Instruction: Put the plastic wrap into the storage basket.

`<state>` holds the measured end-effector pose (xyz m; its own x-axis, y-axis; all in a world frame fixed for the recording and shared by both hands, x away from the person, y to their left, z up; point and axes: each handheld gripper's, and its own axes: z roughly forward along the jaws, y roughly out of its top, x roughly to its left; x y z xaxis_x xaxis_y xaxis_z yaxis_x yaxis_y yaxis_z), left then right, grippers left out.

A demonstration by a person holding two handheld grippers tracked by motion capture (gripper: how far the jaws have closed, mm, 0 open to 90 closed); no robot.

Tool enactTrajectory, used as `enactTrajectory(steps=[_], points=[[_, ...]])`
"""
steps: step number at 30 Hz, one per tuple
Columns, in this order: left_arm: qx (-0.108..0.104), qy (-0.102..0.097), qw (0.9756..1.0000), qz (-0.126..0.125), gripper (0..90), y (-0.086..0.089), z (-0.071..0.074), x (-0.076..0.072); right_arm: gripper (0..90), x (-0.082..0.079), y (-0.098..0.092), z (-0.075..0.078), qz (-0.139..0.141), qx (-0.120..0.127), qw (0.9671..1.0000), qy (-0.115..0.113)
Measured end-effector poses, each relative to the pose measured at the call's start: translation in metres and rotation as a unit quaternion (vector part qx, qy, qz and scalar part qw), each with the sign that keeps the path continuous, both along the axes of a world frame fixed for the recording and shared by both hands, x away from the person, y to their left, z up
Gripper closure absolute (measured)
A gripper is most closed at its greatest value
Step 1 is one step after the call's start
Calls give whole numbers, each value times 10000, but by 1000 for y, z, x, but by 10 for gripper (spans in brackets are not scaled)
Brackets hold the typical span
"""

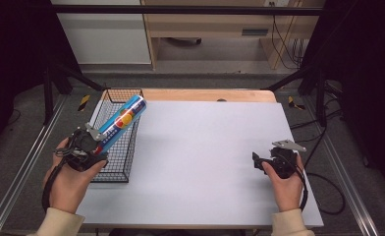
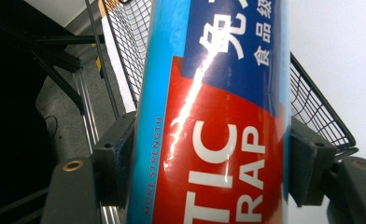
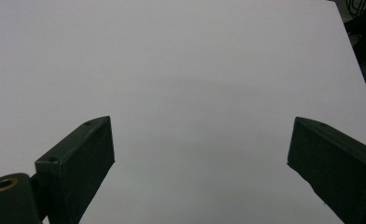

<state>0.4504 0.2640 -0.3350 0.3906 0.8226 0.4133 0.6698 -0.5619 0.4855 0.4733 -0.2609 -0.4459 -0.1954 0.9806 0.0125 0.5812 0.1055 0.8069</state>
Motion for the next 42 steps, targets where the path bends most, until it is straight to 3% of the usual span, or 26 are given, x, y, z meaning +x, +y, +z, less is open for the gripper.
enactTrajectory(steps=[20,29,30,42], points=[[106,344,9989,293,306,3,-7,0,75,-1,0,-2,35,17,10000,51],[34,406,9977,545,308,4,-7,11,75,0,2,-2,116,40,9999,68],[42,505,9969,597,308,6,-5,14,75,0,3,-3,129,38,9999,71],[89,760,9939,800,310,8,-8,27,76,1,4,-3,175,91,9998,90]])
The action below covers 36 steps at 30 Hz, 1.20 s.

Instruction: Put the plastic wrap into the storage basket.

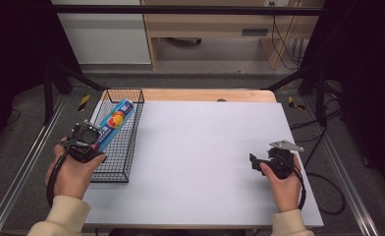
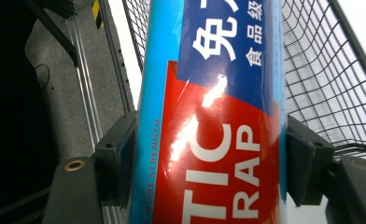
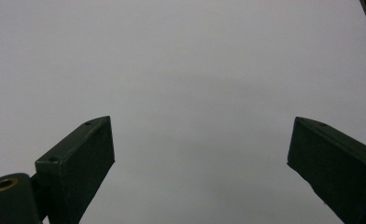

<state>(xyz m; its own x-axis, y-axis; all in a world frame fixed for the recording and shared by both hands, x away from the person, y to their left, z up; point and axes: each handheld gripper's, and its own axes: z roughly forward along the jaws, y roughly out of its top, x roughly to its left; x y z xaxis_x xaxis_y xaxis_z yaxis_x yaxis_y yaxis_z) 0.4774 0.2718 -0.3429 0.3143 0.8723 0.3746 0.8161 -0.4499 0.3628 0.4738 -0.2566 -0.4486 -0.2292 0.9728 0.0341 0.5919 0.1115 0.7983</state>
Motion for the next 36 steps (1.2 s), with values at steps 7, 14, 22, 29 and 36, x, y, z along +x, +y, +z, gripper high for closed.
enactTrajectory(steps=[7,14,22,29,36], points=[[40,90,9999,48,311,1,-3,4,76,0,1,0,14,-2,10000,6],[39,163,9998,66,312,-1,-3,6,77,0,1,-1,24,-5,10000,15],[43,286,9995,127,313,-3,-8,14,77,1,1,-1,36,5,10000,28],[16,358,9992,159,314,-4,-12,17,78,1,1,-1,63,6,10000,9],[-5,494,9986,198,314,-5,-20,21,78,1,3,-1,90,-8,10000,29]])
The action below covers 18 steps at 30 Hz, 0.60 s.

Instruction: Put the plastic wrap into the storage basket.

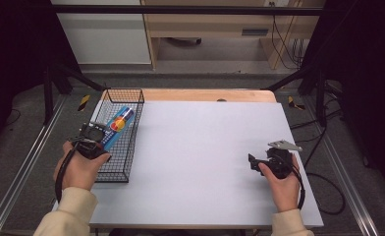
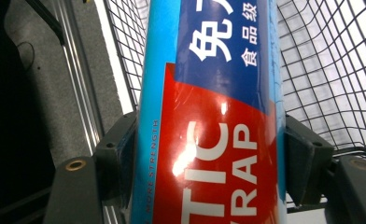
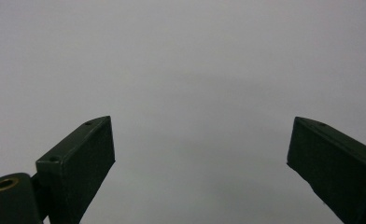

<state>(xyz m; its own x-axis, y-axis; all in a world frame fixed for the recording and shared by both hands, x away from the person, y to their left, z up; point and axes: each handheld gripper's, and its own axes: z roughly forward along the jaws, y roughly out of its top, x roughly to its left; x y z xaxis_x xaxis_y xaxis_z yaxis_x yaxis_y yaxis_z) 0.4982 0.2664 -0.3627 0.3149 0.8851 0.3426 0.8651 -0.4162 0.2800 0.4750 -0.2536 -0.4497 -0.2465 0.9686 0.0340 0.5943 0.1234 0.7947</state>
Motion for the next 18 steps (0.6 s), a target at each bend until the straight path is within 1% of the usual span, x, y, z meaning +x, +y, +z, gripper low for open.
enactTrajectory(steps=[3,10,14,18], points=[[42,38,10000,8,314,-2,-2,2,78,0,0,0,7,-10,10000,4],[47,114,9999,13,315,-3,-5,3,78,0,0,0,12,-9,10000,7],[43,114,9999,23,315,-4,-6,4,78,0,0,0,22,-3,10000,-4],[26,197,9998,33,315,-4,-7,5,78,0,0,0,25,-3,10000,-4]])
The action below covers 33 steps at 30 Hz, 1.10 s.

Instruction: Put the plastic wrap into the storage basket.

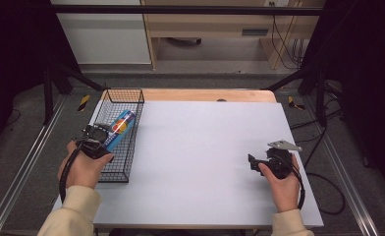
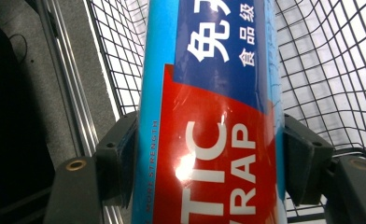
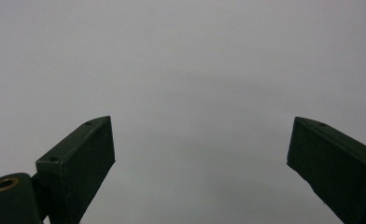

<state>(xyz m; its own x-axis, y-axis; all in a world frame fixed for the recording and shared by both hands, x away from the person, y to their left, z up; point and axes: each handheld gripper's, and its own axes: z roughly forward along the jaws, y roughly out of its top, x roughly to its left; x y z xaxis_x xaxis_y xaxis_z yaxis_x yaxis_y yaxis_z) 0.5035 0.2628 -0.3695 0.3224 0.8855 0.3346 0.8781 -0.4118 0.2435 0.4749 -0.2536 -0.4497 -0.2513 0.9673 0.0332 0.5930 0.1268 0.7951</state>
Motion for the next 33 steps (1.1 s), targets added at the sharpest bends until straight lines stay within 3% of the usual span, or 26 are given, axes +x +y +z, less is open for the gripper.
enactTrajectory(steps=[20,33], points=[[-61,247,9997,50,316,-1,-4,7,78,0,1,0,28,-17,10000,46],[61,293,9996,-10,315,-4,-5,9,78,1,2,-1,66,-23,10000,51]])
